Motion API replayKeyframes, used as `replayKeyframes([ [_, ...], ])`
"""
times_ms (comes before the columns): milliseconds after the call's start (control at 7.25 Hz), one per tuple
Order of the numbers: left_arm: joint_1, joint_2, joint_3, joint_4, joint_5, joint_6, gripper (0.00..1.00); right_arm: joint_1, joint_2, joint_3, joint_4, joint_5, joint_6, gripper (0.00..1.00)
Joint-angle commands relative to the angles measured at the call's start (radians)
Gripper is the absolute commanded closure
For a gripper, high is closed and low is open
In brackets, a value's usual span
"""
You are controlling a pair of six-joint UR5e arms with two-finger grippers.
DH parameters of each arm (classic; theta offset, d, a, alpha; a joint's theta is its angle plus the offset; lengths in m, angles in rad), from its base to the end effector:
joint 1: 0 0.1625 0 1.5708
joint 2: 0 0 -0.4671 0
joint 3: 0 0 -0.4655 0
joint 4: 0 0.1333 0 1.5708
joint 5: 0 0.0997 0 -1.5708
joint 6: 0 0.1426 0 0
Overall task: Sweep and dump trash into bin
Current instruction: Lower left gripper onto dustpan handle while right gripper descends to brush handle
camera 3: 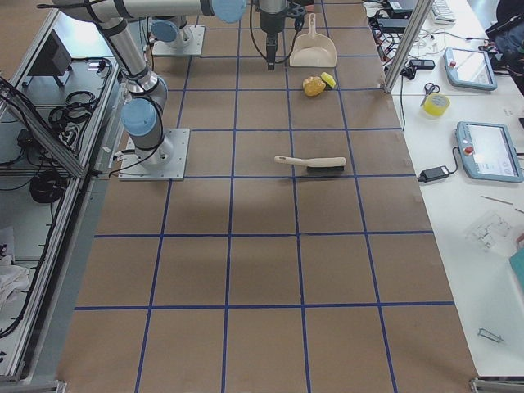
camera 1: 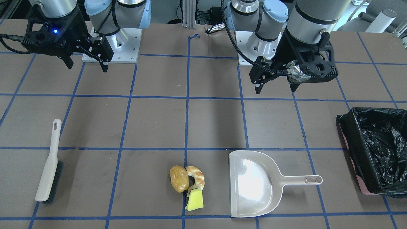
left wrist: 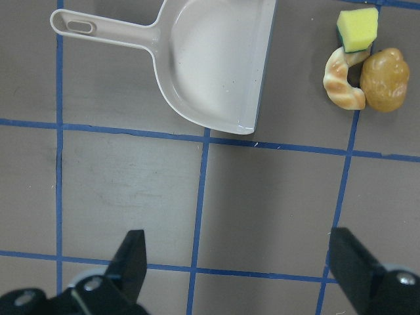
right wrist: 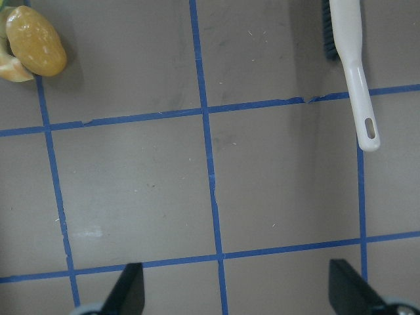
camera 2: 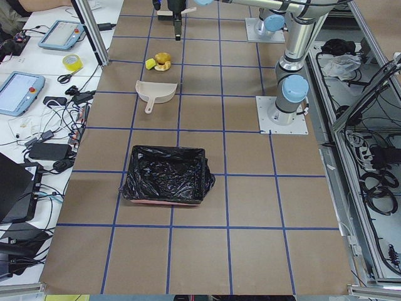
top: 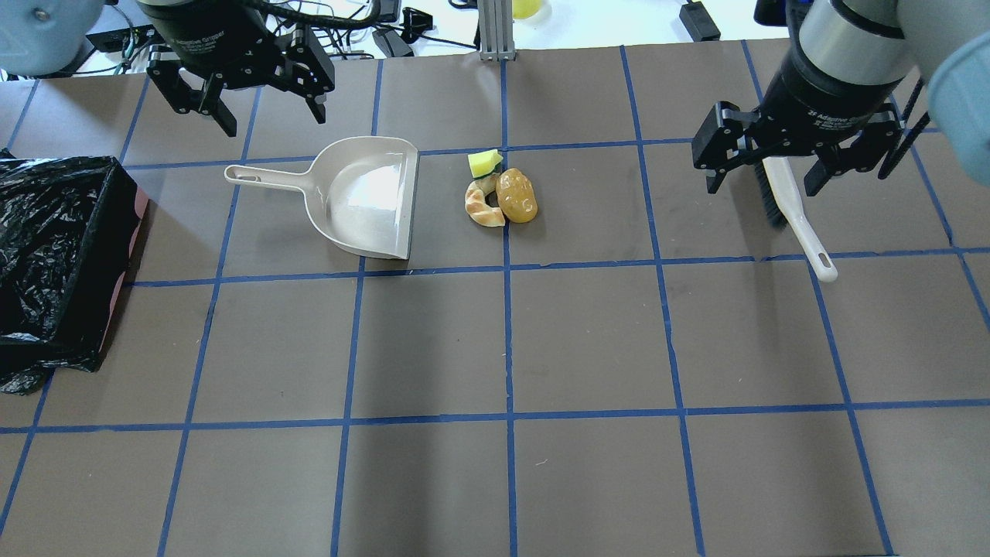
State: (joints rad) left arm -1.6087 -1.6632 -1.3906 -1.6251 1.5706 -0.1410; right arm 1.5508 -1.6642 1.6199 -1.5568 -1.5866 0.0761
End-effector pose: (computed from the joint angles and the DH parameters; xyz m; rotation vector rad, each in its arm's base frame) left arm -0.1564 -0.6057 0.5292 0.1617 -3.1338 0.0523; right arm 0.1205 -0.5280 0.5087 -0.1505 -3.1226 0.0480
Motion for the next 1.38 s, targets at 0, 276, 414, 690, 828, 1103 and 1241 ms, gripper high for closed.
replayKeyframes([
  [0, -0.002, 0.087, -0.125, 0.007, -0.006, -0.003, 0.00, -0.005, -0.003, 0.001, -0.002, -0.007, 0.008, 0.00],
  [276, 0.006, 0.089, -0.131, 0.080, -0.003, 0.015, 0.00, -0.017, 0.001, 0.001, -0.014, -0.009, -0.007, 0.00],
  [414, 0.013, 0.082, -0.139, 0.091, -0.003, 0.059, 0.00, -0.038, 0.003, 0.001, -0.020, -0.010, -0.060, 0.00],
  [690, 0.056, 0.091, -0.146, 0.090, -0.001, 0.318, 0.00, -0.206, 0.014, 0.018, -0.019, -0.007, -0.267, 0.00],
  [828, 0.094, 0.071, -0.148, 0.091, -0.004, 0.410, 0.00, -0.284, 0.030, 0.049, -0.040, -0.007, -0.332, 0.00],
  [1103, 0.162, 0.060, -0.177, 0.093, -0.009, 0.777, 0.00, -0.354, 0.069, 0.139, -0.206, -0.015, -0.494, 0.00],
  [1241, 0.220, 0.051, -0.203, 0.105, -0.014, 0.945, 0.00, -0.365, 0.102, 0.182, -0.291, -0.022, -0.502, 0.00],
])
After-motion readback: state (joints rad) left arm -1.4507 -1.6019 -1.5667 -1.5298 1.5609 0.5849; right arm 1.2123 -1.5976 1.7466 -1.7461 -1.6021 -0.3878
